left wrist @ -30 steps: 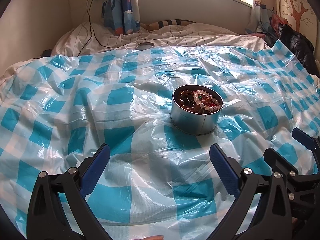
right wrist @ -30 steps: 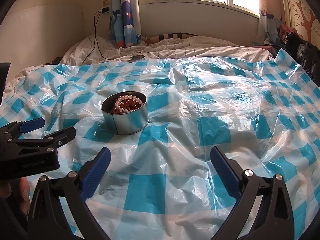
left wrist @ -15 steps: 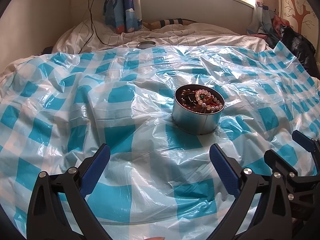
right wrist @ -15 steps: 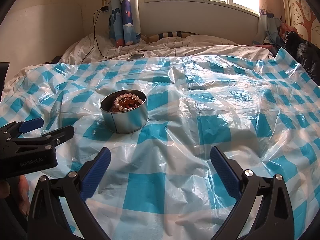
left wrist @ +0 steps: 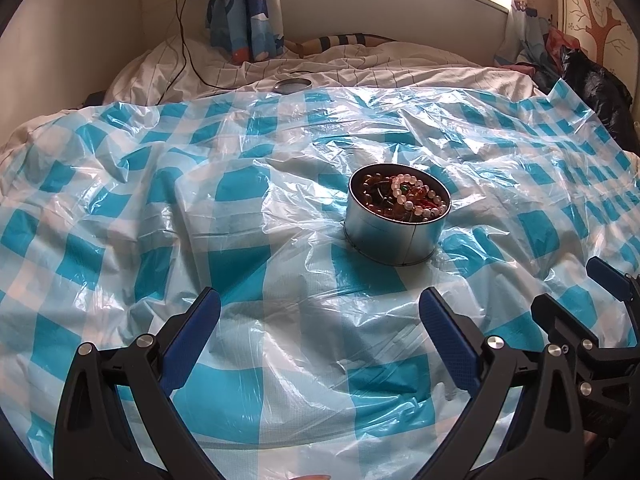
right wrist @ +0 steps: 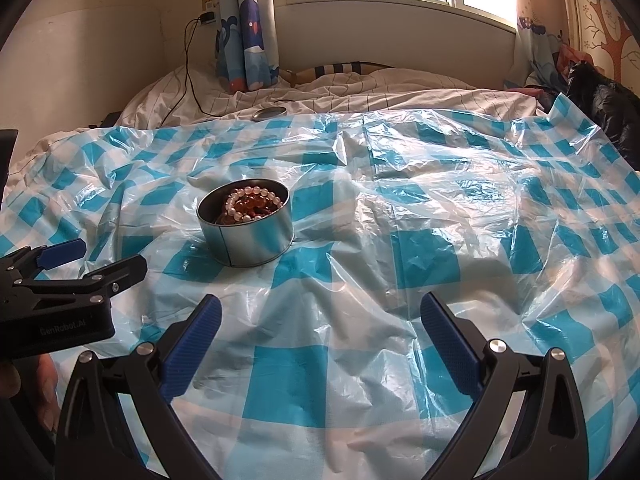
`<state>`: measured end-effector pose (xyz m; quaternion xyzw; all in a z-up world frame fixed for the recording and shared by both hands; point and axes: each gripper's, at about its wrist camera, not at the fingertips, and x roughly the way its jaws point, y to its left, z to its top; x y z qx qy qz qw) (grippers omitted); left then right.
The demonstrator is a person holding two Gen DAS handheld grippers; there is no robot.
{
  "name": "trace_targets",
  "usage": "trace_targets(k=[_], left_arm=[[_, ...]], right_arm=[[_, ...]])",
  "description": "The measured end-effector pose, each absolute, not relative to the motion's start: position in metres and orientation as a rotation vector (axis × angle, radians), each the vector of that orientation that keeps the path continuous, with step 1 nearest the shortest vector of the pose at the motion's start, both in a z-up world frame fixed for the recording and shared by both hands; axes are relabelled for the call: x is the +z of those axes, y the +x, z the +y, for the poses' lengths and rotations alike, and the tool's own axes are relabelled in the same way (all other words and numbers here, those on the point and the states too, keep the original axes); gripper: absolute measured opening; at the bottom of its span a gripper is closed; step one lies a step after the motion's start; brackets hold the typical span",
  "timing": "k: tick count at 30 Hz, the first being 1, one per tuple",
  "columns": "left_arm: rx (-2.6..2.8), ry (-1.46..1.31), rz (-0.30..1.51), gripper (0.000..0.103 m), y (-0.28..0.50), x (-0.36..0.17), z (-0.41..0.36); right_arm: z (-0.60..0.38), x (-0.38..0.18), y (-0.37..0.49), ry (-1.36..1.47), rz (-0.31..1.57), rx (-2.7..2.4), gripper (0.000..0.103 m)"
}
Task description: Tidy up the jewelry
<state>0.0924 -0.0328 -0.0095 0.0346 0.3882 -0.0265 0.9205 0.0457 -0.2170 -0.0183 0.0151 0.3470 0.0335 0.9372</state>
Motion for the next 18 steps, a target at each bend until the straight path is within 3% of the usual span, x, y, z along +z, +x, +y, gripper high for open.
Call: trace_targets(k=[18], left_arm=[[-0.056, 0.073, 0.809, 0.095, 0.0926, -0.0127, -0.0333]], right_arm=[[-0.2183, -0.0204, 0.0453, 0.030, 0.713, 0.067, 0.096]])
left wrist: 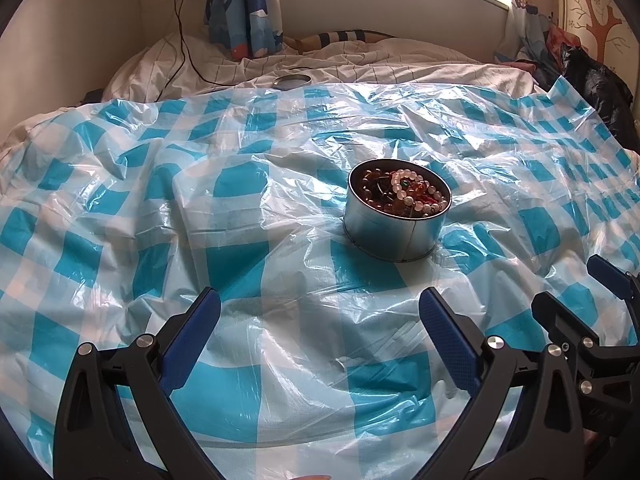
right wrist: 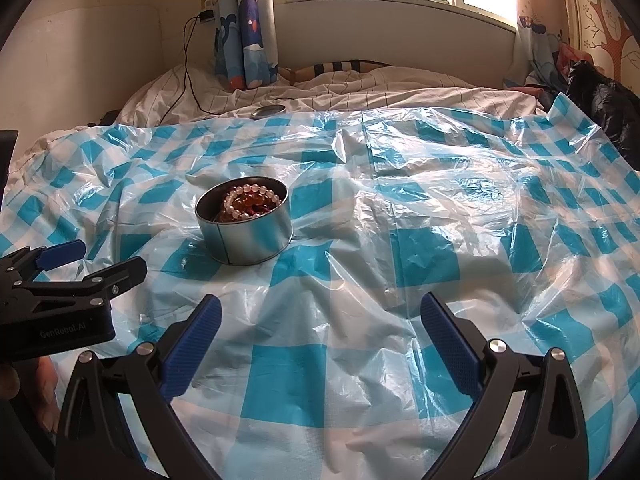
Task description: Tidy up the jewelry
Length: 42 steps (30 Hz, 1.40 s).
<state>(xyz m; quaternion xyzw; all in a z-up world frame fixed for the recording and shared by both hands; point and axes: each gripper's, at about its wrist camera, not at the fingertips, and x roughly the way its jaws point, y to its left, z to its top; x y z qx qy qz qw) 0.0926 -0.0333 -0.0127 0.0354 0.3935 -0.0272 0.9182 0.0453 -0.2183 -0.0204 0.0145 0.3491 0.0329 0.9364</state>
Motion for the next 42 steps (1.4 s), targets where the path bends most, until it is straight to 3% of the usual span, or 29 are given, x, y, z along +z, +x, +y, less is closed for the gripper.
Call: trace_targets(k=[42], left_arm=[[-0.056, 0.085, 0.817, 0.095, 0.0927, -0.0138, -0.0352]], right_arm=[[-0.2186, -0.0224, 0.0452, 0.024, 0.720, 0.067, 0.096]])
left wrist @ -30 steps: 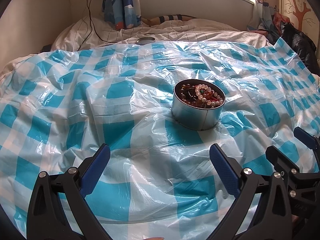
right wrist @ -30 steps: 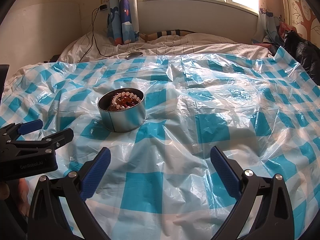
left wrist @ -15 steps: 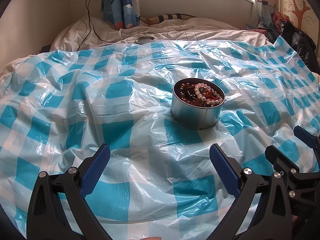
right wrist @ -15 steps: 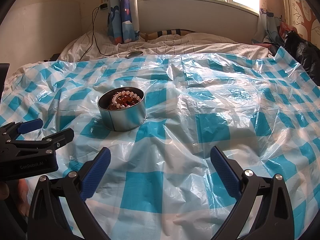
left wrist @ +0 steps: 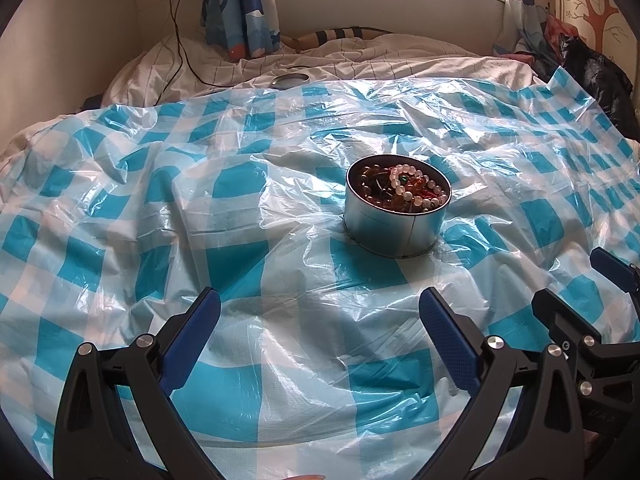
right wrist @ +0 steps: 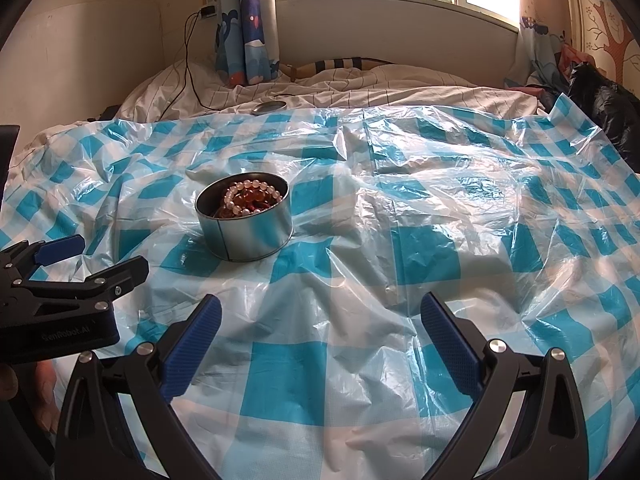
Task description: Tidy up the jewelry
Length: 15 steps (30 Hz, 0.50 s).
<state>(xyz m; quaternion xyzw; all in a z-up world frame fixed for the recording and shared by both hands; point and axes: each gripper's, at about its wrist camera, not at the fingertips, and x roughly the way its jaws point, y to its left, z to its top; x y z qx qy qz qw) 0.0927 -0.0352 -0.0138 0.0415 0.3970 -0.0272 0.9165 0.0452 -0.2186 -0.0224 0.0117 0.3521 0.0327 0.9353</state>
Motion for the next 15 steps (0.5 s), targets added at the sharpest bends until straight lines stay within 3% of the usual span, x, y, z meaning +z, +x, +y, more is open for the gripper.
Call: trace_targets(k=[15], left_arm=[[-0.060, 0.084, 0.829, 0.095, 0.0933, -0.0140, -0.0336]], right_arm=[[-0.2196, -0.0239, 0.0440, 0.022, 0.722, 0.066, 0.096]])
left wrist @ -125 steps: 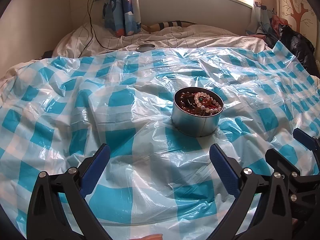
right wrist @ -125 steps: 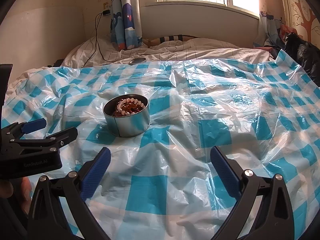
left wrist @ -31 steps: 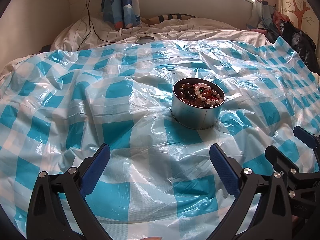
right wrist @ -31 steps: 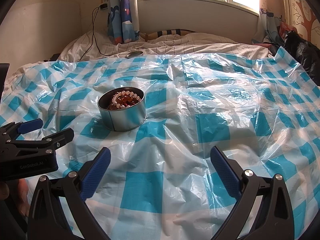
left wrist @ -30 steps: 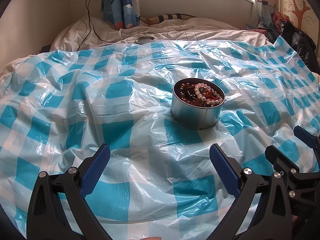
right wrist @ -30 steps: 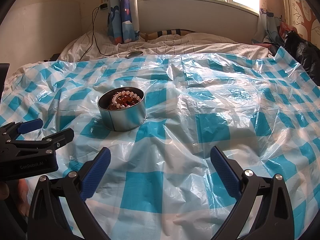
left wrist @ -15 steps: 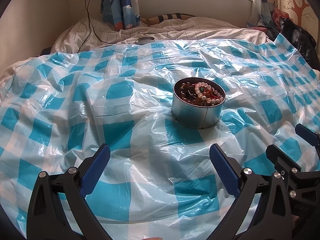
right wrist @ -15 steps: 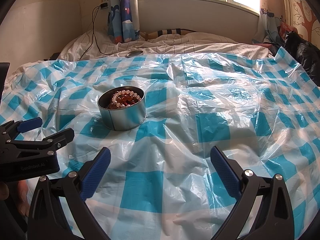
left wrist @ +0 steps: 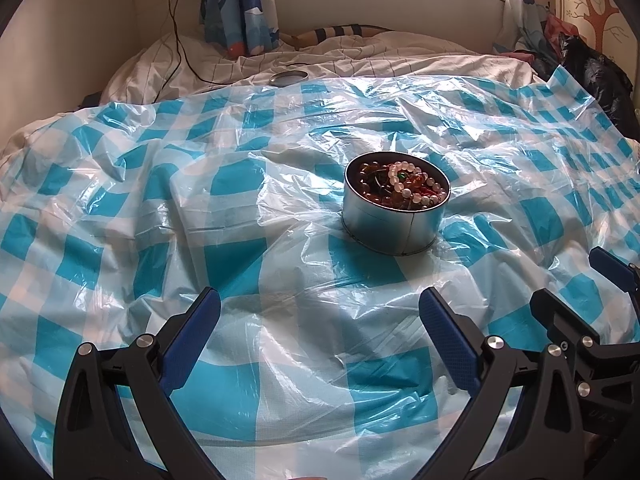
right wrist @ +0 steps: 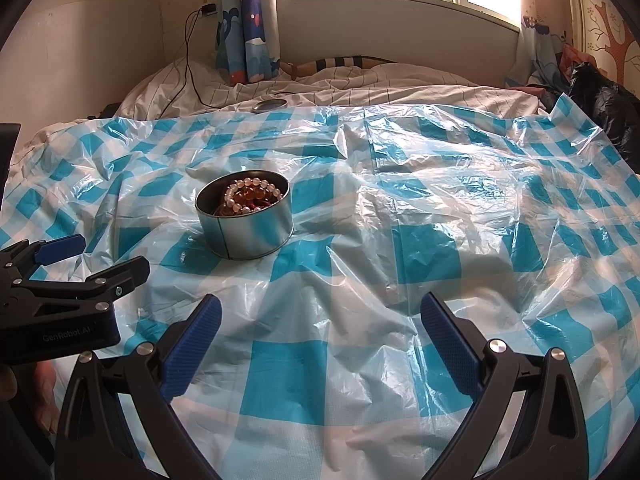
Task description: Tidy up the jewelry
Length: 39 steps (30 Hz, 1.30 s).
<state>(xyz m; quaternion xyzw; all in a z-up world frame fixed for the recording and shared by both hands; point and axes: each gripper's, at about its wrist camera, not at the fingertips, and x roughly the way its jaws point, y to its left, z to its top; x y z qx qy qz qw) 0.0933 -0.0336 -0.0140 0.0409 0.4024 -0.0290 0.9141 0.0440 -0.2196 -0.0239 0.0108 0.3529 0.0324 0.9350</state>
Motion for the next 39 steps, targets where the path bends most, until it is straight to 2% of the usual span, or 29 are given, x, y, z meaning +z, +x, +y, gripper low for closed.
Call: trace_targets(k=[19, 33, 39], left_arm=[[-0.124, 0.030, 0.868, 0.095, 0.093, -0.021, -0.032], [-0.049, 0.115, 0.768, 0.095, 0.083, -0.006, -0.038], [-0.027, 0.083, 0.812, 0.095, 0.091, -0.010, -0.031]], right_arm=[[-0.222, -0.031, 0.043, 0.025, 0.742, 0.069, 0.096], [-0.228, -0.023, 0.029, -0.002, 0.711, 0.071, 0.096], [-0.224, -0.022, 0.037, -0.006, 0.722, 0.071, 0.096]])
